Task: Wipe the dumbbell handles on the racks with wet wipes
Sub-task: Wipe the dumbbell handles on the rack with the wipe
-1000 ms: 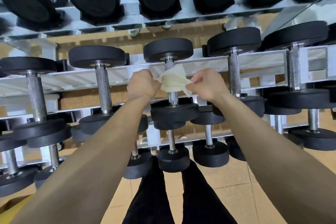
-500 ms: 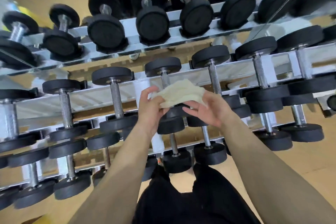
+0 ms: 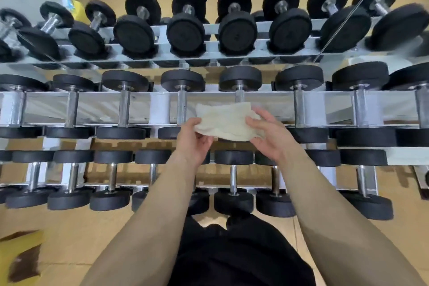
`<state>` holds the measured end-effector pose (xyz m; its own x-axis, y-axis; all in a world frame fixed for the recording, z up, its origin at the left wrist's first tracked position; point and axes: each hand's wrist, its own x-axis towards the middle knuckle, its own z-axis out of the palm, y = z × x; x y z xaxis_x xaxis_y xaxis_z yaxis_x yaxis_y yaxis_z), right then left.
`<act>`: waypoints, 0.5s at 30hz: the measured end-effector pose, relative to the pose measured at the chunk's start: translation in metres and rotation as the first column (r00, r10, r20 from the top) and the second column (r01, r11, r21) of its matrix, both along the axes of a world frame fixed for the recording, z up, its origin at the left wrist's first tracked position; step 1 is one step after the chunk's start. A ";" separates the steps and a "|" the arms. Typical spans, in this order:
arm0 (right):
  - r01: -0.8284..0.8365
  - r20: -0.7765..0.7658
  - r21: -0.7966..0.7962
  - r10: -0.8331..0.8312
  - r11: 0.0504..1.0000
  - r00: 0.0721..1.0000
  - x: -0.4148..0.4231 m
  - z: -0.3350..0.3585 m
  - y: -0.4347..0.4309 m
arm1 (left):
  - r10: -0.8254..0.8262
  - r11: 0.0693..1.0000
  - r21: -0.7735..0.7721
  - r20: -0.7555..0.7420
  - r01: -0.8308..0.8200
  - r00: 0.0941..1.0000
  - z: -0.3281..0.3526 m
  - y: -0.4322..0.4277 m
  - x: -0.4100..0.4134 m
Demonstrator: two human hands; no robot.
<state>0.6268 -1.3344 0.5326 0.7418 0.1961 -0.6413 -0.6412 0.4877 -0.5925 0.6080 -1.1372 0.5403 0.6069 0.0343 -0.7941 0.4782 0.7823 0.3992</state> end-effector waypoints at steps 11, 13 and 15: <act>-0.154 0.009 -0.231 0.161 0.961 0.987 0.024 0.018 -0.027 | -0.128 0.989 0.083 0.034 0.125 0.991 -0.003 -0.007 0.005; -0.113 0.038 -0.284 0.129 0.952 0.991 0.034 0.009 -0.026 | -0.182 0.956 0.233 0.001 0.176 0.983 -0.011 -0.010 0.015; -0.055 0.070 -0.317 0.081 0.947 0.994 0.044 0.000 -0.026 | -0.249 0.825 0.503 -0.084 0.257 0.965 -0.024 -0.018 0.028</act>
<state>0.6708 -1.3609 0.5323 0.7856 0.0459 -0.6171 -0.6099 0.2257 -0.7597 0.6364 -1.1556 0.5167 0.6388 0.2801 -0.7166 0.6397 0.3240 0.6970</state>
